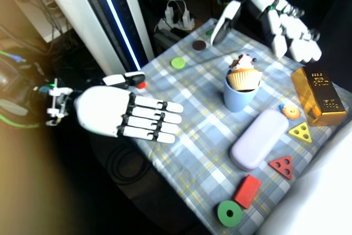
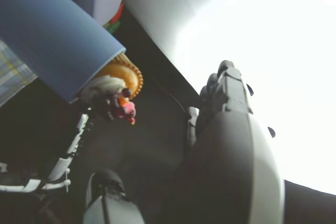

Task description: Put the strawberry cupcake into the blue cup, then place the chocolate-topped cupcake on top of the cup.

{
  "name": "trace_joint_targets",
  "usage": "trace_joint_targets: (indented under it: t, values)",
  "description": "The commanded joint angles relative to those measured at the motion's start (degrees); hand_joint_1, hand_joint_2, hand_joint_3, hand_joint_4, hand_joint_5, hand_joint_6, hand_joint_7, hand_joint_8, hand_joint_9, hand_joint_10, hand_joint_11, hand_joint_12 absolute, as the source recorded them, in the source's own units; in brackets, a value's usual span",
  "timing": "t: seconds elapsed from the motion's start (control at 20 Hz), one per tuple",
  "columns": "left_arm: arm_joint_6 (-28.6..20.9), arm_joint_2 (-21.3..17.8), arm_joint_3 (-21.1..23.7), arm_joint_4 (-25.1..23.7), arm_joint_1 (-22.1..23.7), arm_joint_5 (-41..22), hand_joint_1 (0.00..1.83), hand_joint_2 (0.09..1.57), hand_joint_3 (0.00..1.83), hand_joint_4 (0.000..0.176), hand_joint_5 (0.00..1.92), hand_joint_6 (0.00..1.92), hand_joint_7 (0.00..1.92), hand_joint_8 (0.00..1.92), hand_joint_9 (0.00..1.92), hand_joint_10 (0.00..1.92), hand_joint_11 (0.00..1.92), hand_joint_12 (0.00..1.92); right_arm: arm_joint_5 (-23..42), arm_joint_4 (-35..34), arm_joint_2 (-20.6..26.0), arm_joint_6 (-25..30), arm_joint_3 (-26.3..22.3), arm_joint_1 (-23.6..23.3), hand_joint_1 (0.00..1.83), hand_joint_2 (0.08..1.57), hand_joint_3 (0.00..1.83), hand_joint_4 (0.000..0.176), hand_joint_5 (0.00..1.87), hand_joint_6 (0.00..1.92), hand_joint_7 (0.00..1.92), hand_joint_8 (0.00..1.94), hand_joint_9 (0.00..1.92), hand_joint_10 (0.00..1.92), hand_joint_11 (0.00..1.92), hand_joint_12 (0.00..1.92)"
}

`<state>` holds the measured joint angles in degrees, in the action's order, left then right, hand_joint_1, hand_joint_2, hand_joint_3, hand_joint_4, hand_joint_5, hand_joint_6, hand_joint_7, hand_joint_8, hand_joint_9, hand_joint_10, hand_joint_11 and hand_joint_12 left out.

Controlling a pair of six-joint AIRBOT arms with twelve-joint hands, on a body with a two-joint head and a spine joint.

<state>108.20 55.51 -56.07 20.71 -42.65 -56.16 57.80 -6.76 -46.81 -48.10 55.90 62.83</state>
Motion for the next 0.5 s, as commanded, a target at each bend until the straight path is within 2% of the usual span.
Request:
trace_joint_targets:
  t: [0.0, 0.05, 0.1, 0.15, 0.2, 0.25, 0.3, 0.35, 0.4, 0.45]
  values:
    - [-0.2, -0.9, 0.6, -0.1, -0.6, -8.8, 0.12, 0.89, 0.01, 0.153, 0.00, 0.00, 0.00, 0.00, 0.00, 0.00, 0.00, 0.00, 8.5, -1.3, 0.4, -1.9, -0.7, -0.3, 0.14, 0.79, 0.01, 0.000, 0.00, 0.00, 0.00, 0.00, 0.00, 0.00, 0.00, 0.00]
    - [-0.2, -2.1, 1.9, 1.6, -2.8, -10.5, 0.10, 0.86, 0.00, 0.116, 0.00, 0.00, 0.00, 0.00, 0.00, 0.00, 0.00, 0.00, 9.7, -2.4, 0.7, -3.5, -1.4, 0.1, 0.03, 0.82, 0.02, 0.000, 0.00, 0.00, 0.00, 0.00, 0.00, 0.00, 0.00, 0.00]
    - [-0.2, -3.3, 3.1, 3.1, -5.2, -12.2, 0.07, 0.84, 0.00, 0.104, 0.00, 0.00, 0.00, 0.00, 0.00, 0.00, 0.00, 0.00, 10.8, -3.4, 0.8, -4.4, -1.9, 0.4, 0.00, 0.82, 0.02, 0.000, 0.00, 0.00, 0.00, 0.00, 0.00, 0.00, 0.00, 0.00]
    - [0.1, -4.3, 4.4, 5.0, -7.7, -14.0, 0.01, 0.87, 0.00, 0.085, 0.00, 0.00, 0.00, 0.00, 0.00, 0.00, 0.00, 0.00, 11.7, -4.3, 1.0, -5.0, -2.3, 0.9, 0.00, 0.83, 0.02, 0.000, 0.00, 0.00, 0.00, 0.00, 0.00, 0.00, 0.00, 0.00]
    - [1.1, -5.1, 5.9, 7.3, -10.6, -16.1, 0.00, 0.88, 0.01, 0.111, 0.00, 0.00, 0.00, 0.00, 0.00, 0.00, 0.00, 0.00, 12.9, -5.5, 1.2, -5.5, -2.7, 1.7, 0.00, 0.84, 0.02, 0.000, 0.00, 0.00, 0.00, 0.00, 0.00, 0.00, 0.00, 0.00]
    - [3.0, -5.9, 7.6, 9.6, -13.2, -18.3, 0.00, 0.88, 0.01, 0.111, 0.00, 0.00, 0.00, 0.00, 0.00, 0.00, 0.00, 0.00, 15.0, -7.0, 1.4, -6.0, -3.4, 3.1, 0.00, 0.84, 0.02, 0.000, 0.00, 0.00, 0.00, 0.00, 0.00, 0.00, 0.00, 0.00]
    - [3.9, -6.0, 8.2, 10.5, -14.1, -19.2, 0.00, 0.85, 0.00, 0.135, 0.00, 0.00, 0.00, 0.00, 0.00, 0.00, 0.00, 0.00, 16.1, -7.8, 1.6, -6.2, -3.8, 3.9, 0.00, 0.85, 0.02, 0.000, 0.00, 0.00, 0.00, 0.00, 0.00, 0.00, 0.00, 0.00]
    - [5.4, -6.2, 9.2, 12.1, -15.7, -20.8, 0.00, 0.85, 0.00, 0.135, 0.00, 0.00, 0.00, 0.00, 0.00, 0.00, 0.00, 0.00, 18.4, -9.5, 1.7, -6.7, -4.6, 5.6, 0.00, 0.85, 0.02, 0.000, 0.00, 0.00, 0.00, 0.00, 0.00, 0.00, 0.00, 0.00]
    - [6.4, -6.0, 10.5, 14.6, -18.4, -23.9, 0.00, 0.83, 0.00, 0.103, 0.00, 0.00, 0.00, 0.00, 0.00, 0.00, 0.00, 0.00, 24.4, -14.1, 1.9, -7.4, -6.3, 10.3, 0.00, 0.82, 0.00, 0.035, 0.00, 0.00, 0.00, 0.00, 0.00, 0.00, 0.00, 0.00]
    - [6.4, -5.9, 10.7, 15.2, -19.1, -24.8, 0.00, 0.83, 0.00, 0.124, 0.00, 0.00, 0.00, 0.00, 0.00, 0.00, 0.00, 0.00, 25.9, -15.2, 2.0, -7.5, -6.7, 11.9, 0.00, 0.81, 0.00, 0.050, 0.00, 0.00, 0.00, 0.00, 0.00, 0.00, 0.00, 0.00]
